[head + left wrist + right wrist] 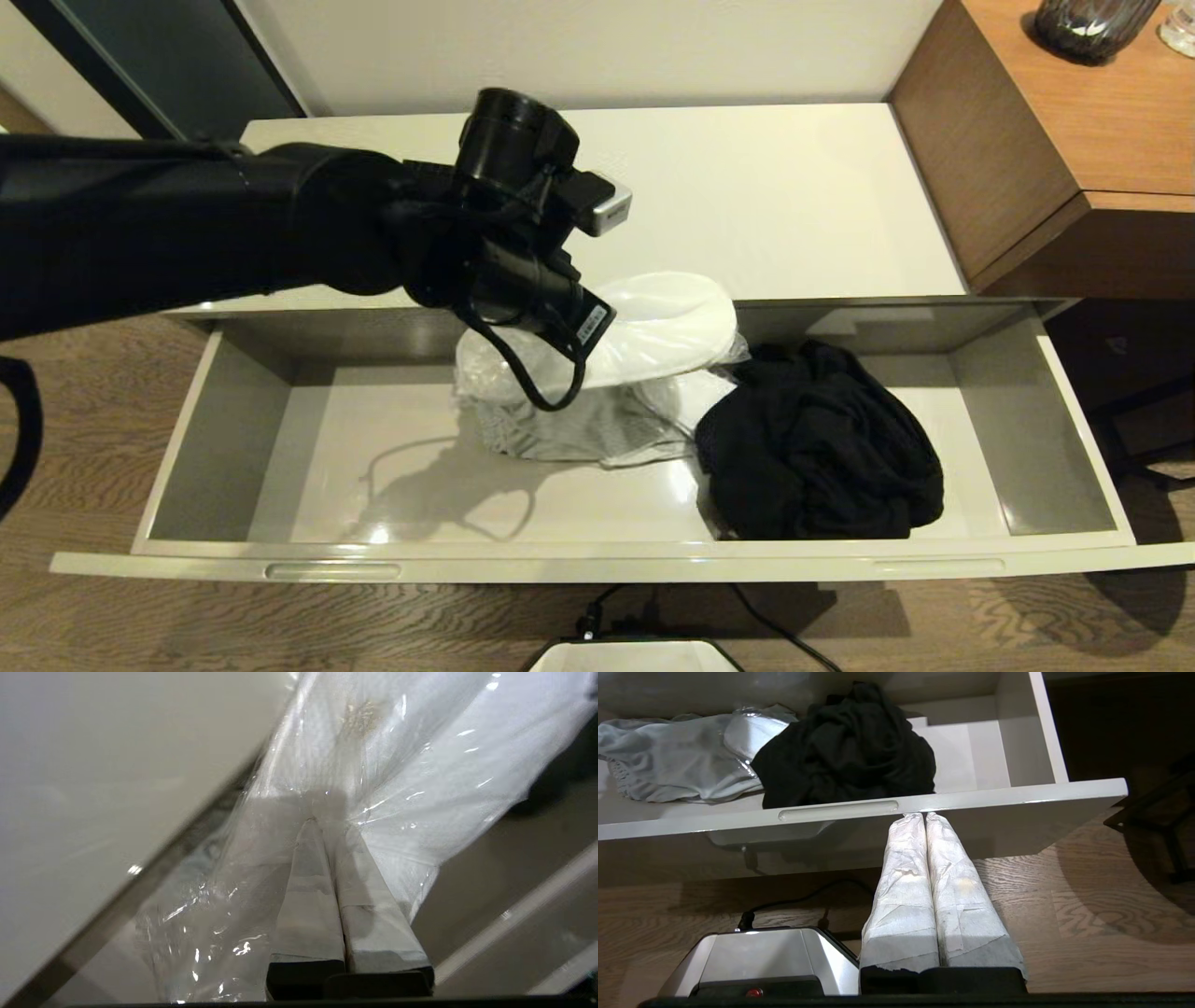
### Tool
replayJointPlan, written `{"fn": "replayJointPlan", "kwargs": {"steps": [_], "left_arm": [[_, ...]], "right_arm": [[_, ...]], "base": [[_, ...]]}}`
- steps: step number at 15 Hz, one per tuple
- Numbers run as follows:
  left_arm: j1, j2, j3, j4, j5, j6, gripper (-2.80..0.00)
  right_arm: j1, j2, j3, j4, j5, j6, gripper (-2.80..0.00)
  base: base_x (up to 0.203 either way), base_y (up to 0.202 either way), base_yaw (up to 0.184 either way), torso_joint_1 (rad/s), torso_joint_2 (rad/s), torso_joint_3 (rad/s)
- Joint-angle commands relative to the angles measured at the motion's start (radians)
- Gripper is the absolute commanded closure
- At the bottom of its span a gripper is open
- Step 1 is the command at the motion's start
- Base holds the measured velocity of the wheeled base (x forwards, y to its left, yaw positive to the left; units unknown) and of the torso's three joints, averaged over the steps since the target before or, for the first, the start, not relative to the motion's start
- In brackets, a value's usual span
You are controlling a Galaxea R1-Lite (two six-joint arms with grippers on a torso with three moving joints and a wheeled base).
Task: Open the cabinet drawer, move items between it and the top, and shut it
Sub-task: Place the disposable slippers on the table
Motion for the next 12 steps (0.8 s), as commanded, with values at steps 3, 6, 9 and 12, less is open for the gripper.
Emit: {"fn": "replayJointPlan", "kwargs": {"steps": [3,6,9,12], "left_arm": [[0.069,0.009,-0.062,0.015,0.068,-0.004,0.0],[0.094,0.012,-0.063,0.015,0.066,-0.004,0.0],[0.151,0.105,-0.063,-0.083,0.221,-0.05,0.0],[0.211,0.212,-0.063,-0.263,0.314,-0.067,0.0]], "right_arm": [[0.0,0.002,0.0,-0.002,0.0,0.001,0.0],[0.0,0.002,0.0,-0.001,0.0,0.001,0.0],[0.0,0.002,0.0,-0.001,0.0,0.001,0.0],[0.0,0.002,0.0,-0.001,0.0,0.001,0.0]], "base": [[0.0,0.0,0.0,0.0,0.0,0.0],[0.0,0.0,0.0,0.0,0.0,0.0],[0.0,0.0,0.0,0.0,0.0,0.0],[0.0,0.0,0.0,0.0,0.0,0.0]]}}
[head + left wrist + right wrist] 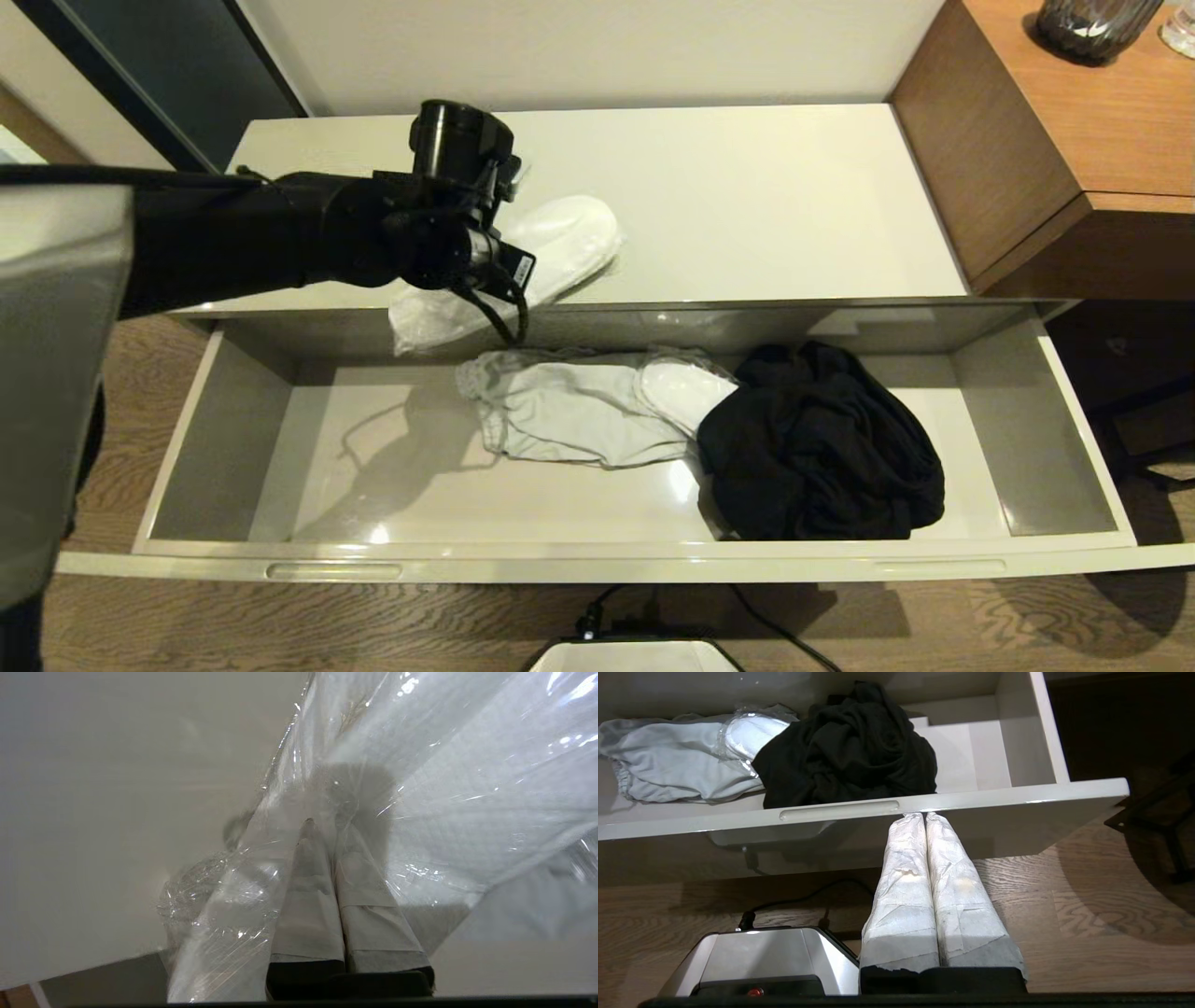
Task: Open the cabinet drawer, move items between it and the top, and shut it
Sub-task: Place the disposable slippers on the table
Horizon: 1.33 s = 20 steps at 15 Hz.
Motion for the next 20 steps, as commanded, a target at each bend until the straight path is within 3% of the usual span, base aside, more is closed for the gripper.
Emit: {"fn": "replayJointPlan", "kwargs": {"steps": [1,2,4,6,19,20], "left_arm": [[0.031,0.083,0.002,-0.066,0.032,0.001,0.0],[0.035,0.095,0.002,-0.096,0.058,0.014,0.0],[0.042,0.167,0.002,-0.301,0.151,0.079,0.0],[0.048,0.195,0.0,-0.39,0.21,0.146,0.0],[0.047,0.179,0.0,-0.374,0.236,0.168,0.0],[0.047,0.18,0.0,-0.376,0.236,0.173,-1.01]], "right_arm": [[0.0,0.002,0.0,-0.001,-0.001,0.001,0.0],[0.0,0.002,0.0,-0.001,-0.001,0.001,0.0],[0.0,0.002,0.0,-0.001,-0.001,0.001,0.0],[0.0,0.002,0.0,-0.001,-0.001,0.001,0.0],[0.0,0.002,0.0,-0.001,-0.001,-0.001,0.0],[0.0,0.002,0.0,-0.001,-0.001,-0.001,0.0]], "base": [[0.0,0.0,0.0,0.0,0.0,0.0],[0.0,0.0,0.0,0.0,0.0,0.0],[0.0,0.0,0.0,0.0,0.0,0.0],[0.0,0.0,0.0,0.0,0.0,0.0],[0.0,0.0,0.0,0.0,0.0,0.0],[0.0,0.0,0.0,0.0,0.0,0.0]]}}
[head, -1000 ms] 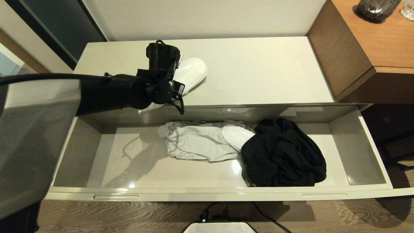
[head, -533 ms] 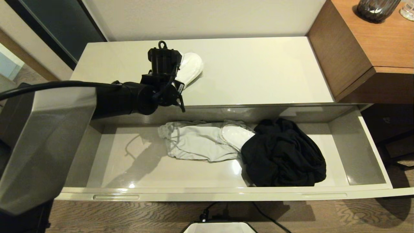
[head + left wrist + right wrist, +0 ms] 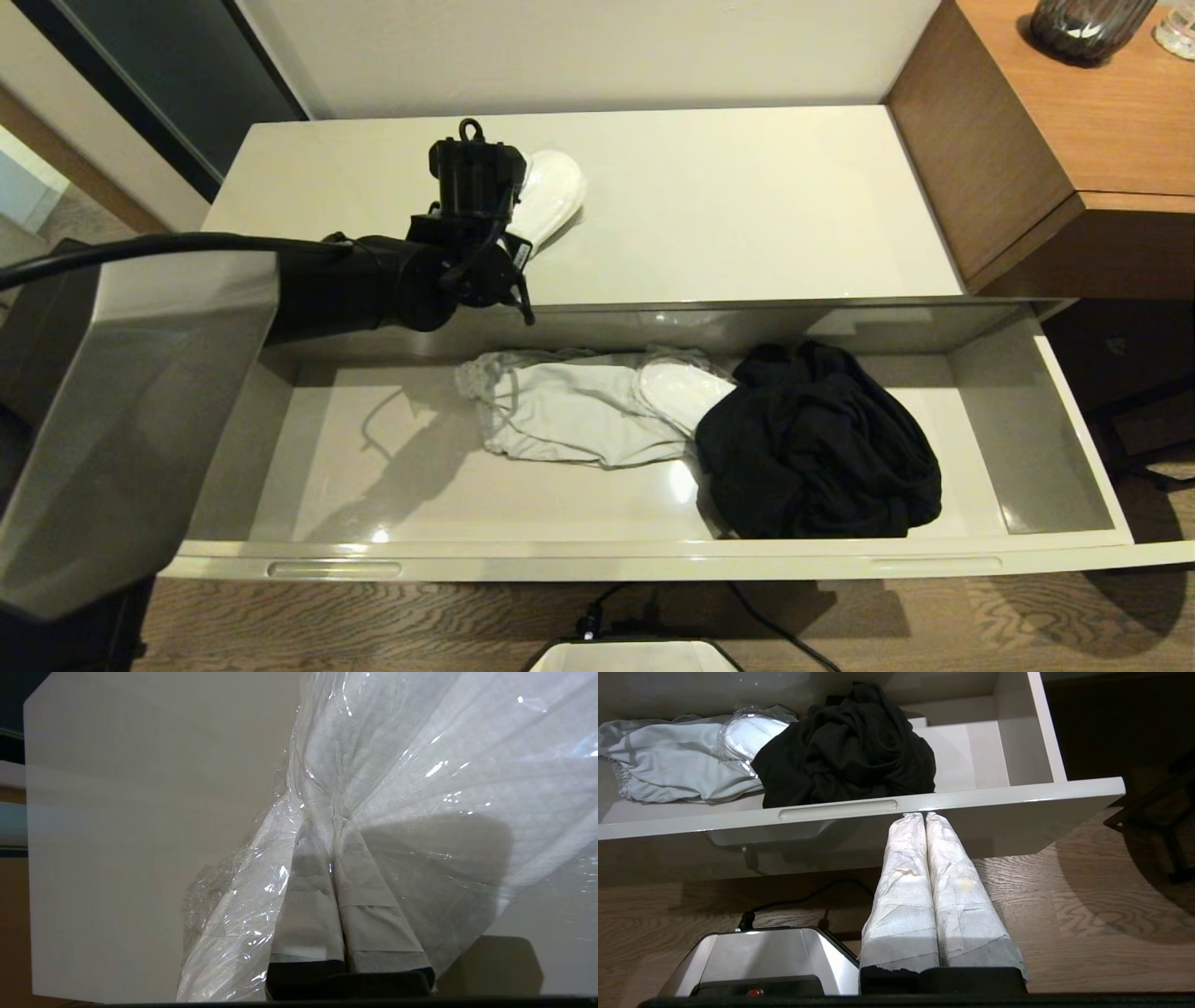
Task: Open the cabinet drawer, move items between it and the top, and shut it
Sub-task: Place the disposable slippers on the table
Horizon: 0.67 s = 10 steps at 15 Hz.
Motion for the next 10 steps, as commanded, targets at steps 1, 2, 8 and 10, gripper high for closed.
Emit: {"fn": "replayJointPlan", "kwargs": {"steps": [1,2,8,10], "left_arm": [[0.0,0.012,0.0,-0.007,0.007,0.007,-2.8],[0.0,0.012,0.0,-0.01,0.006,0.007,-2.8],[0.0,0.007,-0.001,-0.018,0.011,0.007,-2.8],[-0.006,-0.029,-0.001,-0.029,0.011,0.009,-2.8]], "right_arm": [[-0.001,0.002,0.0,-0.002,0.0,0.001,0.0],[-0.001,0.002,0.0,0.0,0.0,0.0,0.0],[-0.001,0.002,0.0,-0.002,0.0,0.0,0.0],[-0.001,0.002,0.0,-0.002,0.0,0.0,0.0]], "base": [[0.0,0.0,0.0,0.0,0.0,0.0],[0.0,0.0,0.0,0.0,0.0,0.0],[0.0,0.0,0.0,0.0,0.0,0.0],[0.0,0.0,0.0,0.0,0.0,0.0]]}}
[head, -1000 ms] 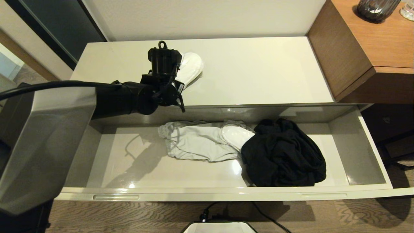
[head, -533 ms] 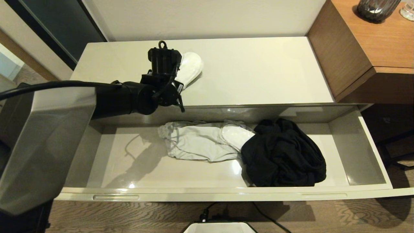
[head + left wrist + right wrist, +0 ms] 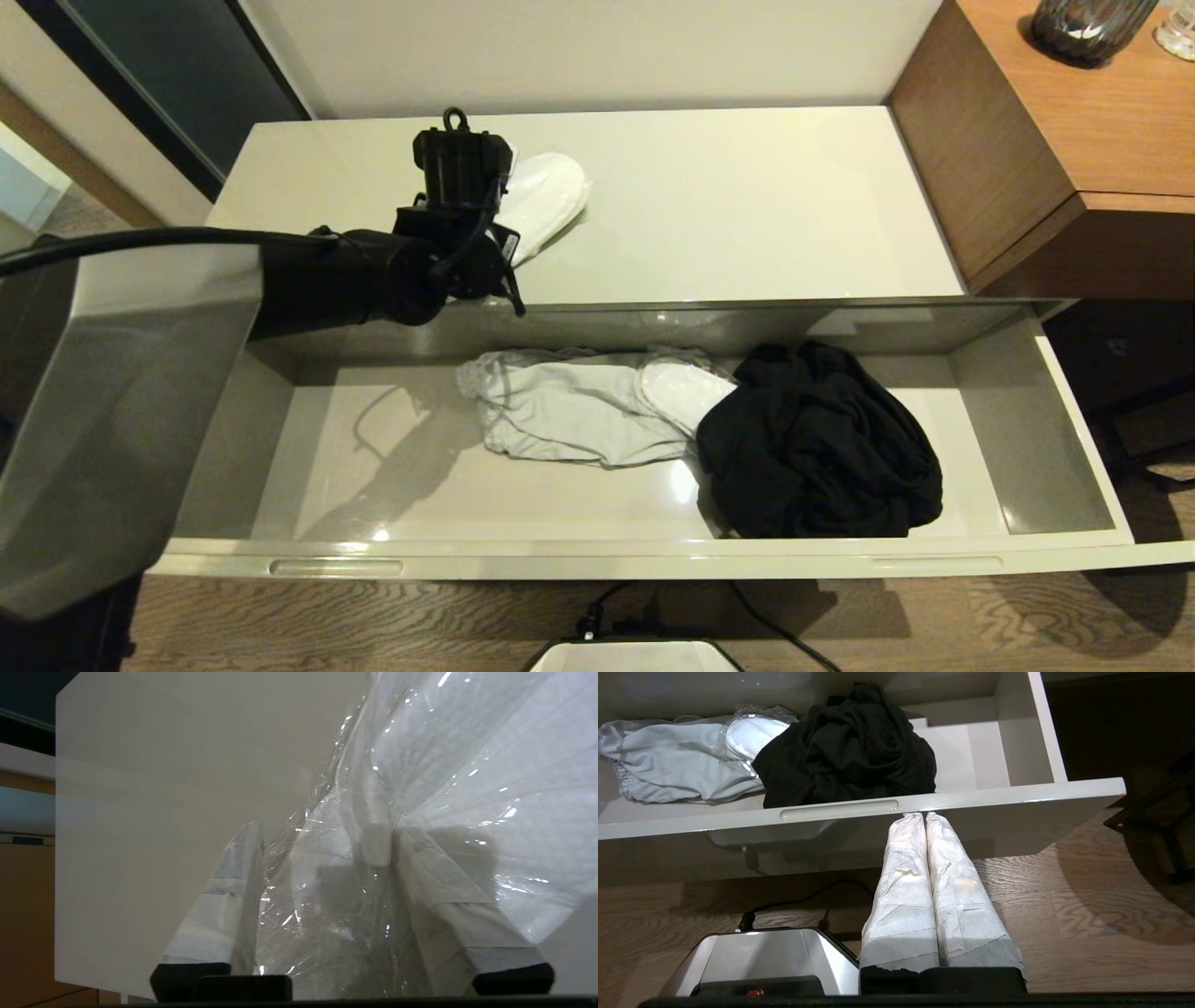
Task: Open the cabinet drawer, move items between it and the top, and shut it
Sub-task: Place the disposable slippers on the table
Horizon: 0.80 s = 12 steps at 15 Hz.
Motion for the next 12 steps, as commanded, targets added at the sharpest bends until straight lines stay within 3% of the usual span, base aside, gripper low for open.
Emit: {"fn": "replayJointPlan", "kwargs": {"steps": [1,5,7,9,11,12], "left_arm": [[-0.016,-0.048,0.0,-0.016,0.002,0.003,-2.8],[-0.07,-0.124,0.001,-0.038,0.01,0.02,-2.8],[-0.076,-0.134,0.001,-0.144,0.032,0.111,-2.8],[-0.076,-0.135,0.001,-0.154,0.041,0.122,-2.8],[-0.071,-0.14,0.001,-0.283,0.096,0.208,-2.8],[-0.062,-0.142,0.001,-0.288,0.101,0.21,-2.8]], "right_arm": [[0.0,0.002,0.0,-0.001,0.0,0.0,0.0],[0.0,0.002,0.0,0.001,0.0,0.001,0.0],[0.0,0.002,0.0,0.001,0.0,-0.001,0.0],[0.0,0.002,0.0,-0.001,0.0,0.001,0.0],[0.0,0.002,0.0,0.001,0.0,0.001,0.0],[0.0,0.002,0.0,0.001,0.0,0.001,0.0]], "base": [[0.0,0.0,0.0,0.0,0.0,0.0],[0.0,0.0,0.0,0.0,0.0,0.0],[0.0,0.0,0.0,0.0,0.0,0.0],[0.0,0.0,0.0,0.0,0.0,0.0],[0.0,0.0,0.0,0.0,0.0,0.0],[0.0,0.0,0.0,0.0,0.0,0.0]]}}
